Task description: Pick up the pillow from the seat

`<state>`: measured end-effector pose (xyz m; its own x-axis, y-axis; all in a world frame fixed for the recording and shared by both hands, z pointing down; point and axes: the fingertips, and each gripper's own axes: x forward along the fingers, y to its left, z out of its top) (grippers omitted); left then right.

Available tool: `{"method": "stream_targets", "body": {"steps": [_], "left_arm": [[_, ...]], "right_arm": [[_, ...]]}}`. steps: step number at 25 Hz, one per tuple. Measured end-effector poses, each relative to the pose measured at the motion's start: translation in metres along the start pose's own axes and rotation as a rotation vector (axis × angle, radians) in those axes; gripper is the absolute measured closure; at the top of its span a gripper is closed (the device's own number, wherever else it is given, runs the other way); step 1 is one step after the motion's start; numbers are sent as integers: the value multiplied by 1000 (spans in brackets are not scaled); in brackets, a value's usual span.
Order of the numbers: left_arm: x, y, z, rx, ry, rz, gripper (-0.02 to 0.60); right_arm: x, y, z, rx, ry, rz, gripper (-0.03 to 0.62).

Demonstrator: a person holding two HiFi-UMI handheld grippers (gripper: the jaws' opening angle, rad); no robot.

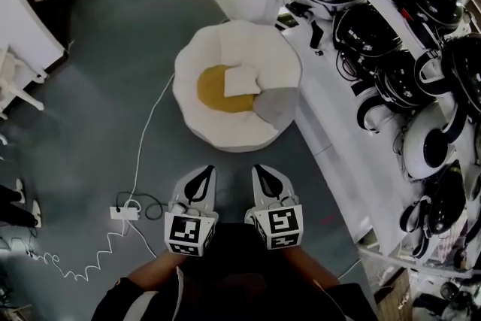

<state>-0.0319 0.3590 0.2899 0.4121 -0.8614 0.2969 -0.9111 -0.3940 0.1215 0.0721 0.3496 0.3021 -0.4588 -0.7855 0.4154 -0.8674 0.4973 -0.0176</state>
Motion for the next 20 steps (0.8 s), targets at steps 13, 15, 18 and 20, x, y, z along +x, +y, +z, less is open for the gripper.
{"method": "stream_targets", "body": {"steps": [13,15,18,20], "left_arm": [[-11,64,8,6,-21,-69,580],[-12,69,6,1,-19,-76,580],[-11,75,9,-6,-18,-79,580],[-9,79,10,-5,-14,-76,580]], "right_arm": [[36,49,11,-1,1,-57,592],[39,54,13,-2,0,-58,592],[45,57,19,-6,-2,-58,592],[49,57,23,-5,-2,-57,592]]}}
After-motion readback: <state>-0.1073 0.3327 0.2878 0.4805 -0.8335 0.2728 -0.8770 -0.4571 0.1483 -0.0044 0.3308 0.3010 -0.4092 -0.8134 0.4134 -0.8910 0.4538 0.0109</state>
